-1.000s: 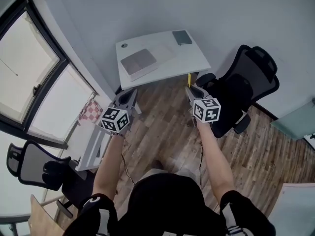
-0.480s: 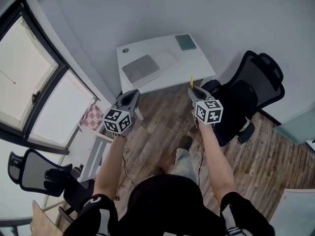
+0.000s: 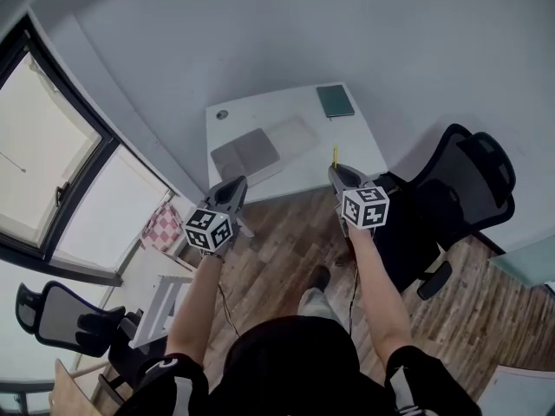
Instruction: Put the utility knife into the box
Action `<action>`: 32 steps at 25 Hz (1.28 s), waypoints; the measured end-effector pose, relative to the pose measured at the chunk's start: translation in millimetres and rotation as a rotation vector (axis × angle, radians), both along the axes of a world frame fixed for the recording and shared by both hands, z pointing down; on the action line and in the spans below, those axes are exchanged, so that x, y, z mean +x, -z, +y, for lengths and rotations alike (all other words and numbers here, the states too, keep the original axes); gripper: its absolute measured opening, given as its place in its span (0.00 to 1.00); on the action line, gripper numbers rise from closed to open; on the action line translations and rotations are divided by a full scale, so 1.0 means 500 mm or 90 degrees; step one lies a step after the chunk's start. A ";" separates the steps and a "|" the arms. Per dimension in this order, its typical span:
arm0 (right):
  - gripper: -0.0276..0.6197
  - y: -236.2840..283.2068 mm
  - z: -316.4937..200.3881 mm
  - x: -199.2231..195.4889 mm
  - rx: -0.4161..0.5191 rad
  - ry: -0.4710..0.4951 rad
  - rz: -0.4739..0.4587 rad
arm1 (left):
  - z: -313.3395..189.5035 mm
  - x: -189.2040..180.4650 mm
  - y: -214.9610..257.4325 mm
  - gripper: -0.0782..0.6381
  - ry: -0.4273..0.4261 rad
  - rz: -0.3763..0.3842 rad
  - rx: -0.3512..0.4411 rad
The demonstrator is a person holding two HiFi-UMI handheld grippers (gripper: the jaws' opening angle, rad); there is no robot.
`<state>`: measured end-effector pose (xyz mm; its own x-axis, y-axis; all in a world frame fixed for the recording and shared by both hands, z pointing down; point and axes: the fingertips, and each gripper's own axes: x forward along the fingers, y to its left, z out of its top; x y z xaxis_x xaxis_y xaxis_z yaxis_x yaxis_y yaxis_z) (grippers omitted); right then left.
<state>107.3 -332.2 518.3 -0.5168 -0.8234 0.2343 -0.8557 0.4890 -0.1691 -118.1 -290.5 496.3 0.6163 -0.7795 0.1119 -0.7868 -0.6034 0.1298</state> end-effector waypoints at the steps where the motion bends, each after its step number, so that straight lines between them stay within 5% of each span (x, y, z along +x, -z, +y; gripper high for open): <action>1: 0.14 0.001 -0.026 0.008 -0.001 0.004 0.000 | -0.022 0.008 0.001 0.14 0.004 -0.002 -0.001; 18: 0.14 -0.023 -0.302 0.079 -0.026 0.070 0.005 | -0.252 0.115 -0.027 0.14 0.055 -0.004 -0.020; 32: 0.14 -0.081 -0.442 0.014 -0.065 0.057 0.030 | -0.429 0.078 -0.073 0.14 0.019 0.011 -0.041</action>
